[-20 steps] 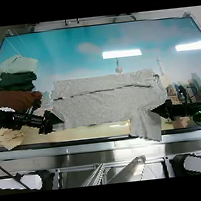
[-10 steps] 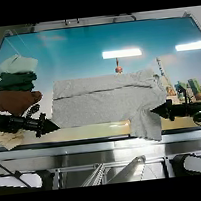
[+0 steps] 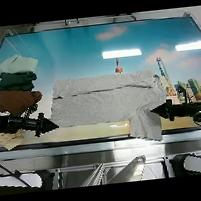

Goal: Fold the shirts.

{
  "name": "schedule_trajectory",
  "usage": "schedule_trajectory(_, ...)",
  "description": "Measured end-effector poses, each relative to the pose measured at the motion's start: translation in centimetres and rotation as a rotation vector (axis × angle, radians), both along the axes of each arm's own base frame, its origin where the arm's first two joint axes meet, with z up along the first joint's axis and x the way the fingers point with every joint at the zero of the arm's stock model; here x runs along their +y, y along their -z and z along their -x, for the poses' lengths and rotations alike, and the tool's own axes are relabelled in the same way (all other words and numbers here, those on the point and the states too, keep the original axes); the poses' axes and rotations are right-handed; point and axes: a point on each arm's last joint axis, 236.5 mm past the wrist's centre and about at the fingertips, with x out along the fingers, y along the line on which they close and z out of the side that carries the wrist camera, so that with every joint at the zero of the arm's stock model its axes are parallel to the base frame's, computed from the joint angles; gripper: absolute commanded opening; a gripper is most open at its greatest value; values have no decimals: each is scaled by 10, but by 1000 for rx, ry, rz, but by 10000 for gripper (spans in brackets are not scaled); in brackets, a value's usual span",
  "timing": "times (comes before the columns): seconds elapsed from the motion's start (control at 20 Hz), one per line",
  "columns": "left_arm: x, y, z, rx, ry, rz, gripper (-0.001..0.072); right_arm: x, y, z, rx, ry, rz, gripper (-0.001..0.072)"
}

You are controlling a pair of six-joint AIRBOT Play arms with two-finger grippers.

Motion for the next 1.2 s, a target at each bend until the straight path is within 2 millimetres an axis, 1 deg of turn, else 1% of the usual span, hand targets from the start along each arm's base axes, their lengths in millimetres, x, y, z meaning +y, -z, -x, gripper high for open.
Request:
schedule_trajectory(0.05,-3,-6,-5,-17,-13,27,21,3,-7,-2,-12,3,-26,19)
schedule_trajectory(0.15,-15,-35,-21,-91,-49,125,21,8,-31,-10,-72,10,-90,19)
schedule_trajectory(0.25,-20,-66,-43,-199,-76,172,22,5,-58,-29,-162,43,-118,18)
schedule_trajectory(0.3,-20,-79,-56,-258,-82,174,22,0,-71,-43,-207,67,-120,18)
schedule_trajectory(0.4,-17,-104,-86,-368,-87,160,22,-15,-95,-75,-298,122,-106,18)
schedule_trajectory(0.5,-13,-122,-119,-447,-86,142,23,-30,-108,-111,-357,168,-74,19)
schedule_trajectory(0.55,-11,-127,-135,-469,-81,133,23,-36,-110,-129,-374,186,-55,19)
schedule_trajectory(0.6,-10,-128,-150,-482,-75,124,23,-40,-108,-148,-383,202,-35,19)
schedule_trajectory(0.65,-8,-127,-166,-491,-75,120,22,-42,-101,-164,-382,212,-13,20)
schedule_trajectory(0.7,-8,-122,-181,-487,-74,116,20,-43,-94,-180,-378,219,2,20)
schedule_trajectory(0.75,-8,-115,-194,-478,-74,115,19,-42,-82,-196,-369,225,18,19)
schedule_trajectory(0.85,-10,-94,-215,-448,-71,120,16,-37,-56,-220,-347,216,39,20)
schedule_trajectory(0.9,-12,-83,-224,-431,-69,125,8,-33,-44,-230,-338,209,44,20)
schedule_trajectory(1.0,-16,-64,-236,-402,-56,136,10,-29,-25,-242,-328,194,56,22)
schedule_trajectory(1.05,-18,-57,-240,-393,-49,141,30,-28,-18,-246,-327,186,70,75)
schedule_trajectory(1.1,-19,-51,-245,-388,-41,145,215,-28,-13,-248,-329,174,83,223)
schedule_trajectory(1.15,-20,-48,-247,-384,-32,151,294,-29,-10,-250,-332,160,100,258)
schedule_trajectory(1.2,-20,-47,-250,-379,-26,158,294,-30,-7,-250,-338,139,121,259)
